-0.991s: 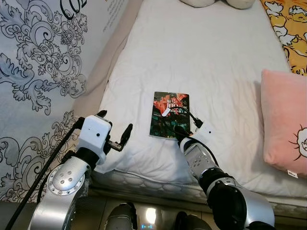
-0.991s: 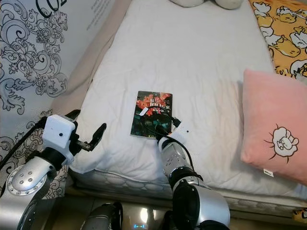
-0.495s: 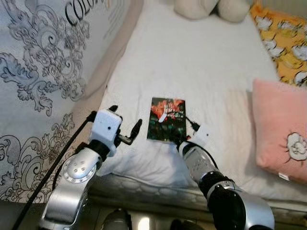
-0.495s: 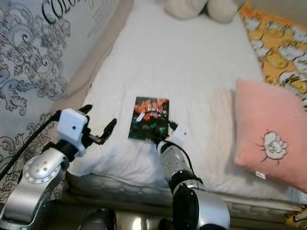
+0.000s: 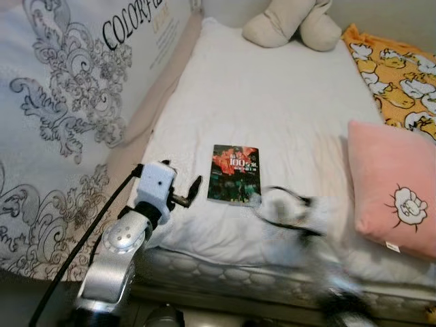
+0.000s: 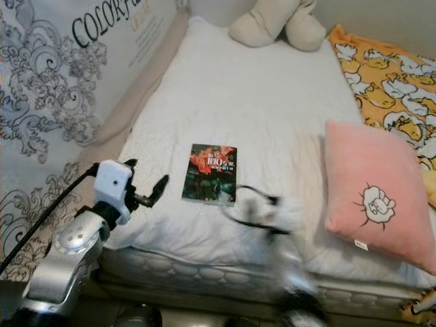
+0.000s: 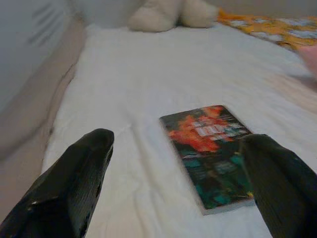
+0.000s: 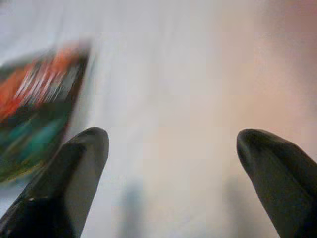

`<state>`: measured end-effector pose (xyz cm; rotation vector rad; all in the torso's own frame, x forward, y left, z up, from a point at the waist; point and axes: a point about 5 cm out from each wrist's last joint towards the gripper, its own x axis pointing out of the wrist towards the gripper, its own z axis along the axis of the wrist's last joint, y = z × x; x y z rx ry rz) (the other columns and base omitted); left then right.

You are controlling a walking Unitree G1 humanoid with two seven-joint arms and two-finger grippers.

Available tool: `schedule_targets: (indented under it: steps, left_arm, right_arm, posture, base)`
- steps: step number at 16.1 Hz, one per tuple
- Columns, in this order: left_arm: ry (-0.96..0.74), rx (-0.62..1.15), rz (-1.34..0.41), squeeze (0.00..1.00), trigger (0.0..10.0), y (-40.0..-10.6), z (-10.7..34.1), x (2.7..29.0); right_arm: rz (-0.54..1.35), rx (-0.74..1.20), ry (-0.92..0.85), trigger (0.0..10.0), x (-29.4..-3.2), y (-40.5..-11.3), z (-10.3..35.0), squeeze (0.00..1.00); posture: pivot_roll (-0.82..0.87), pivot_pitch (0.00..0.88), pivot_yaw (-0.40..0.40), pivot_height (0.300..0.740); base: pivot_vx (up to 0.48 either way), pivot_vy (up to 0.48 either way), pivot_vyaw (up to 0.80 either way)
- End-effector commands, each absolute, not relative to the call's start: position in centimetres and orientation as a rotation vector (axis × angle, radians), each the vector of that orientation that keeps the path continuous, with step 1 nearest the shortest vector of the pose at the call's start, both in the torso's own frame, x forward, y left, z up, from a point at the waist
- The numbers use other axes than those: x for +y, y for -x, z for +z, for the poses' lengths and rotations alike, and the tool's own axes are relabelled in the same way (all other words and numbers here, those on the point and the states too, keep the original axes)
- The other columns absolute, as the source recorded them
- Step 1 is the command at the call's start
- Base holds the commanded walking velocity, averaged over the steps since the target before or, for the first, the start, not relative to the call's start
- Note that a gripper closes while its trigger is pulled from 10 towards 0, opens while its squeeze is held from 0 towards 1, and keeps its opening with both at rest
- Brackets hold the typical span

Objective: Clean up the room

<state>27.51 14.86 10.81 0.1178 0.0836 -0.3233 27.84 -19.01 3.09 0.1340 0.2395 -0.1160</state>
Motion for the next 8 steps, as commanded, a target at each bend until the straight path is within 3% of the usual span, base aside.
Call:
schedule_targets:
  steps: [1, 2, 4, 7, 8]
  left_arm:
    - [-0.062, 0.07, -0.244, 0.0, 10.0, -28.1, 10.5, 15.5]
    - [-0.056, 0.069, -0.227, 0.0, 10.0, -28.2, 10.4, 15.6]
    - [0.024, 0.042, -0.08, 0.0, 10.0, -29.2, 10.2, 15.5]
    - [-0.006, 0.041, -0.08, 0.0, 10.0, -29.3, 10.0, 14.9]
    - [-0.019, 0.038, -0.089, 0.0, 10.0, -29.3, 9.9, 14.7]
  right_arm:
    - [-0.069, 0.011, 0.044, 10.0, -18.6, -29.1, 7.4, 0.0]
    - [-0.063, 0.002, 0.055, 10.0, -18.5, -29.1, 7.7, 0.0]
    - [-0.145, 0.013, 0.083, 10.0, -18.4, -30.1, 7.5, 0.0]
    - [-0.108, -0.001, 0.139, 10.0, -17.7, -28.7, 7.6, 0.0]
    - [-0.11, 0.002, 0.141, 10.0, -18.0, -27.9, 7.5, 1.0]
  posture:
    - [0.06, 0.0, -0.056, 0.74]
    - [0.06, 0.0, -0.056, 0.74]
    - [0.04, 0.0, -0.029, 0.74]
    - [0.03, 0.0, -0.026, 0.74]
    - [0.03, 0.0, -0.029, 0.74]
  base:
    - [0.0, 0.0, 0.0]
    - [0.0, 0.0, 0.0]
    - [0.251, -0.407, 0.0]
    - [0.251, -0.405, 0.0]
    - [0.244, -0.409, 0.0]
